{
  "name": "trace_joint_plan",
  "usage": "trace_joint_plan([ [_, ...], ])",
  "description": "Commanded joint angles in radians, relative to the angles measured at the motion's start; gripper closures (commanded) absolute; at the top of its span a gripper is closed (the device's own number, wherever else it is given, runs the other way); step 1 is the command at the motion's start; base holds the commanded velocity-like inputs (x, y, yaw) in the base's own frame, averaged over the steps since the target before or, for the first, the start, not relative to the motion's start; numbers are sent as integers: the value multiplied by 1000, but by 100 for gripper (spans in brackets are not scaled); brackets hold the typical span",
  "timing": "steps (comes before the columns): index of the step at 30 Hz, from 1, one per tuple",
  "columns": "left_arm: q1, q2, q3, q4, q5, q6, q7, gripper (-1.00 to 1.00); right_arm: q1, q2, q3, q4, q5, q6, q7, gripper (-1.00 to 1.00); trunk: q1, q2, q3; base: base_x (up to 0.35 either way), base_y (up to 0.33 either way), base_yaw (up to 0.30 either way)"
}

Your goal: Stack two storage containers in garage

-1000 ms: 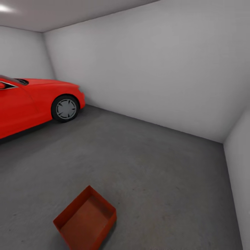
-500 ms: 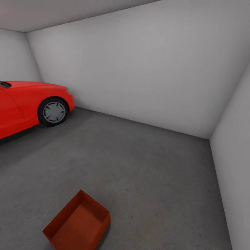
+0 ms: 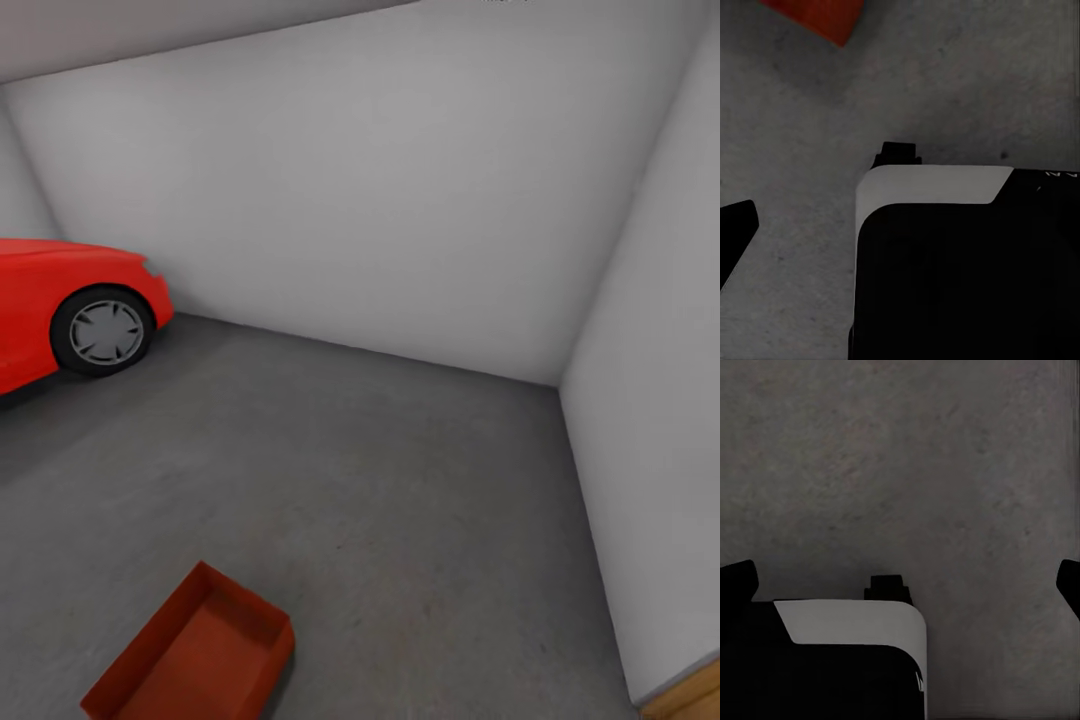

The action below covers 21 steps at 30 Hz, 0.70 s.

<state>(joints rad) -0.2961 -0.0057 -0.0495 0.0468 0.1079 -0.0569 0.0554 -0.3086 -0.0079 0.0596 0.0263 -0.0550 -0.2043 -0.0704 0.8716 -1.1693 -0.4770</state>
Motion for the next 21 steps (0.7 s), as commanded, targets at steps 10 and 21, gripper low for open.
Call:
trace_joint_plan([
  [10,-2,0,-6,4,10,-6,1,-100,-1,0,6,3,-6,-5,-2,-100,0,-1,-1,0,0,-296],
  [21,-2,8,-6,4,12,-6,1,-100,-1,0,6,3,-6,-5,-2,-100,0,-1,5,134,58,-296],
])
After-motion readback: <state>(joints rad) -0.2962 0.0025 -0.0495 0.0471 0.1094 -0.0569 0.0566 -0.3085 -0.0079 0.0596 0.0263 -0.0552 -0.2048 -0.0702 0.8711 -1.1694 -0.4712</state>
